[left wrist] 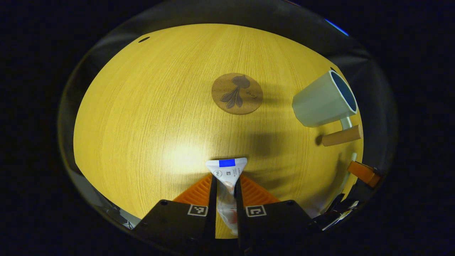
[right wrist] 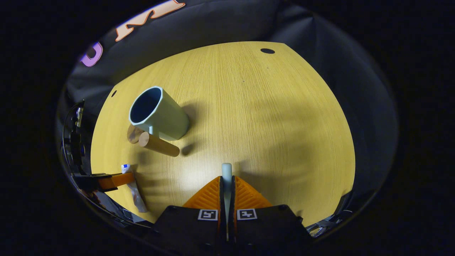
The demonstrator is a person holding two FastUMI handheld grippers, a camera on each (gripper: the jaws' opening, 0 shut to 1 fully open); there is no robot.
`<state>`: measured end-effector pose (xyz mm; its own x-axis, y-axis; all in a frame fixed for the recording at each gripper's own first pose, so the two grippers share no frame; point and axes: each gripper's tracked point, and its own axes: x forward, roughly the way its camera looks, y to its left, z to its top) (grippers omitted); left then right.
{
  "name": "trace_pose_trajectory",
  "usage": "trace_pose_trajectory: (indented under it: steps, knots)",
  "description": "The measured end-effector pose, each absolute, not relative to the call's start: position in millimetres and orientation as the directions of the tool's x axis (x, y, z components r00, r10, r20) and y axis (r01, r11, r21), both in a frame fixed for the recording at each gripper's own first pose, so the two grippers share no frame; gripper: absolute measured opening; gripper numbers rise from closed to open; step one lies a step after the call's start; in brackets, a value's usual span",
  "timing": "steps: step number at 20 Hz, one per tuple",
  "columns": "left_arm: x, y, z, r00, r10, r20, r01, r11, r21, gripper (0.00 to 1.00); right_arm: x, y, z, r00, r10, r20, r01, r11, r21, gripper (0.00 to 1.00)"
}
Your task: Put the toothbrush and toothpaste on the desktop into the cup, then pick up the cup and place it on the coaster on the desktop.
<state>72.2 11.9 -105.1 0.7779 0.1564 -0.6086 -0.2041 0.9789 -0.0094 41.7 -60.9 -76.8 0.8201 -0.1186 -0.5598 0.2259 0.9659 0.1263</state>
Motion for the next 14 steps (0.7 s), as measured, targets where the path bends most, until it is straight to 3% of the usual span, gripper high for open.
trace_pose_trajectory:
  steps: [1, 7, 14]
  knots:
    - [72, 12, -104, 0.782, 0.155, -0.604, -0.202, 0.979, -0.011, 0.16, 44, -62, -73, 0.825, -0.124, -0.552, 0.227, 0.966, 0.122, 0.05]
    - [71, 8, -103, 0.799, 0.129, -0.587, -0.182, 0.983, -0.032, 0.07, 49, -65, -61, 0.846, -0.149, -0.512, 0.244, 0.962, 0.124, 0.05]
    - [69, 7, -70, 0.884, 0.084, -0.459, -0.138, 0.987, -0.084, 0.02, 53, -62, 7, 0.944, -0.18, -0.278, 0.234, 0.957, 0.174, 0.05]
